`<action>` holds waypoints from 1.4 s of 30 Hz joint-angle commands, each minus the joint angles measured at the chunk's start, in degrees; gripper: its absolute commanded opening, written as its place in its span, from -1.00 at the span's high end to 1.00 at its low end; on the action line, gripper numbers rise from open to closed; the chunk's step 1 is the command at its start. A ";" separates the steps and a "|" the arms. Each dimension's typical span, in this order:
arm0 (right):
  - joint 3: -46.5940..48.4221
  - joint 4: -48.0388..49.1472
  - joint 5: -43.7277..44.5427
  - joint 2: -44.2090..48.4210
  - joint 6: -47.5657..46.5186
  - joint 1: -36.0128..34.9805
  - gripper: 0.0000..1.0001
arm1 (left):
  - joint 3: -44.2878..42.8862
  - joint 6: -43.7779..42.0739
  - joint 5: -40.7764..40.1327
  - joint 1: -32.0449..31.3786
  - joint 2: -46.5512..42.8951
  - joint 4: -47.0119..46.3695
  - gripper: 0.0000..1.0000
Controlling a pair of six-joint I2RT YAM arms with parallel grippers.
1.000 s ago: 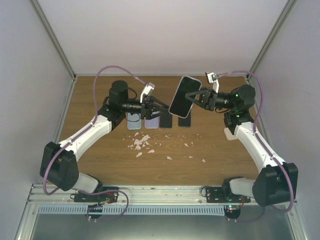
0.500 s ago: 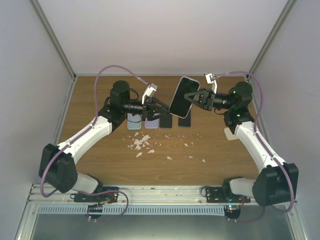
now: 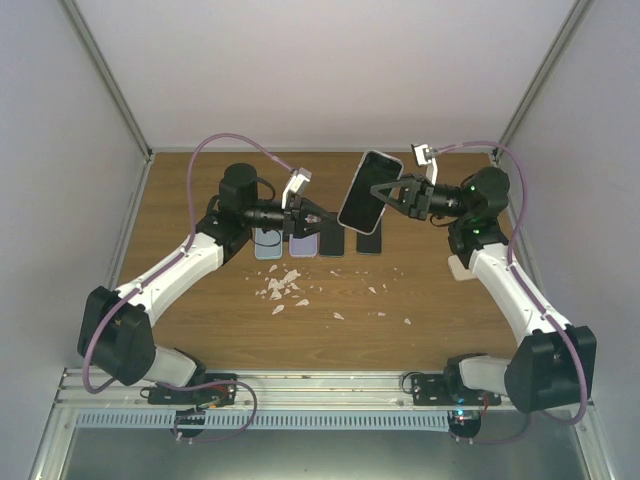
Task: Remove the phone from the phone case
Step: Remove the phone case from the phone.
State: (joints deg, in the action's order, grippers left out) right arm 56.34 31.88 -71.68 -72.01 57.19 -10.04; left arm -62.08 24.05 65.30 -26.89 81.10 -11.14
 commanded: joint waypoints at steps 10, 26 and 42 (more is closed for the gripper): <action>1.02 0.87 -0.19 1.16 -1.03 -0.55 0.99 | 1.51 5.69 3.48 0.55 -0.33 -9.26 0.31; 2.12 -3.52 0.43 1.61 -4.86 -0.58 0.99 | -0.64 1.99 -0.41 -0.26 0.52 -3.54 0.35; 0.86 3.80 -1.48 1.55 0.70 -1.37 0.99 | -2.23 -2.90 -7.28 -0.26 0.72 3.21 0.64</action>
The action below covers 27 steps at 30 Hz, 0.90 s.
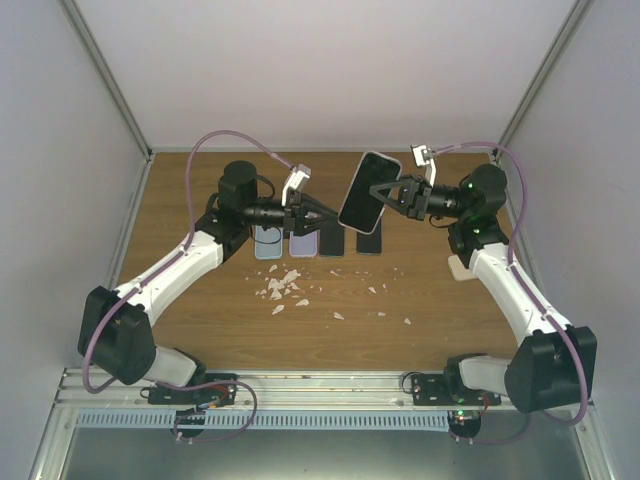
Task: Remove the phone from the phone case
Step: Remove the phone case from the phone.
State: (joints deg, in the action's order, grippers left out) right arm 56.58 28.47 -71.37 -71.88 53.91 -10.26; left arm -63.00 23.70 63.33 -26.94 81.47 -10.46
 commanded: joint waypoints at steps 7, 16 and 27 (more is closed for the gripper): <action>-0.70 13.76 -2.35 1.00 9.15 -1.73 0.99 | -2.07 -4.59 -9.27 -0.22 0.77 5.42 0.72; -2.04 23.88 -3.07 -0.07 16.33 -3.00 0.99 | -3.18 -8.10 -13.79 -1.36 1.51 8.92 0.78; -2.53 35.15 -3.54 -0.29 25.24 -3.63 0.99 | -2.51 -8.99 -19.36 -1.43 3.20 11.87 0.86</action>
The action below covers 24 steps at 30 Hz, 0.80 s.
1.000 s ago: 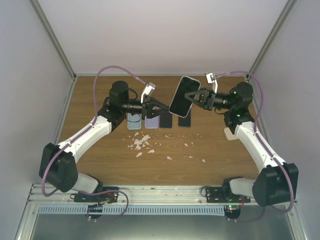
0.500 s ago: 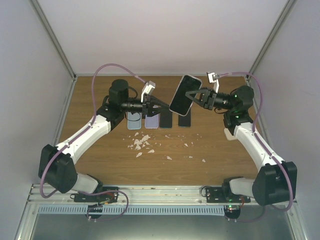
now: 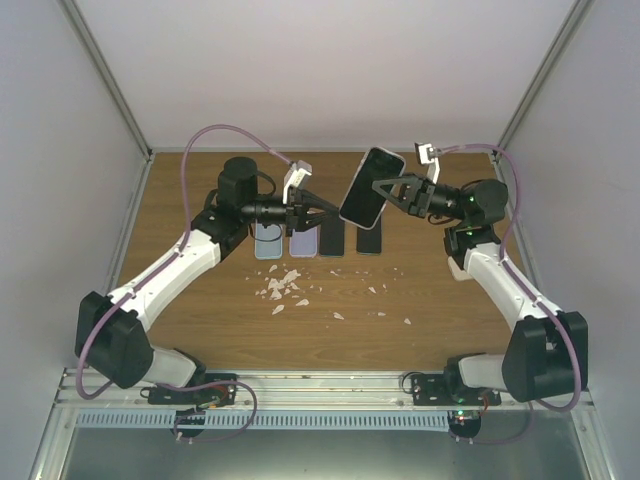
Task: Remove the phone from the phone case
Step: Remove the phone case from the phone.
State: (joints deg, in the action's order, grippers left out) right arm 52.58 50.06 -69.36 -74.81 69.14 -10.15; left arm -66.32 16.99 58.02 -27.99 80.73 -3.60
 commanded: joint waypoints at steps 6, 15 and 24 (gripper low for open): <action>1.23 16.60 -5.66 2.83 12.49 -3.88 0.99 | 0.73 -2.55 -17.72 -0.24 4.88 6.50 0.87; 1.23 20.19 -5.80 2.35 15.24 -3.36 0.99 | 0.10 -2.25 -16.48 0.31 4.80 5.44 0.75; 1.82 18.11 -4.30 2.03 13.55 0.50 0.99 | 6.13 8.99 5.46 5.66 -1.14 -10.66 0.07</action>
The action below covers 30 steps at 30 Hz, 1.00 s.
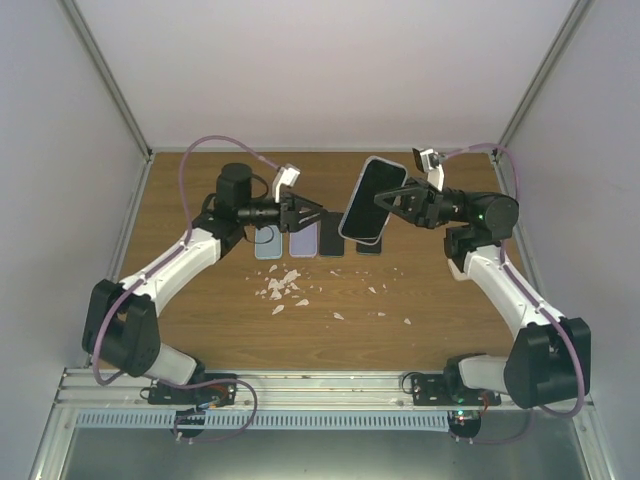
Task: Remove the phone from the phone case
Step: Remove the phone case from the phone.
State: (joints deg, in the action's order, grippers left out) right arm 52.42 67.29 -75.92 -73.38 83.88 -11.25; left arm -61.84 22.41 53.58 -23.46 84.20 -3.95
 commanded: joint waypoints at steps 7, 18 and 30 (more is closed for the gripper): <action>1.51 -2.16 2.87 0.89 -3.63 1.90 0.99 | 2.67 4.19 12.40 -1.29 -10.38 -15.64 -0.22; 1.67 -1.90 2.74 0.96 -3.37 1.93 0.99 | 0.14 -0.44 9.44 -6.12 -10.09 -10.80 -0.11; 1.29 -1.56 2.45 0.87 -3.28 1.45 0.99 | -1.03 1.59 5.83 -7.08 -7.89 -10.76 0.09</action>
State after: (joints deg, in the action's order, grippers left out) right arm 52.45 63.86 -75.31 -73.38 81.28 -9.69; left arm -60.97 23.77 60.97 -29.98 75.59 -13.63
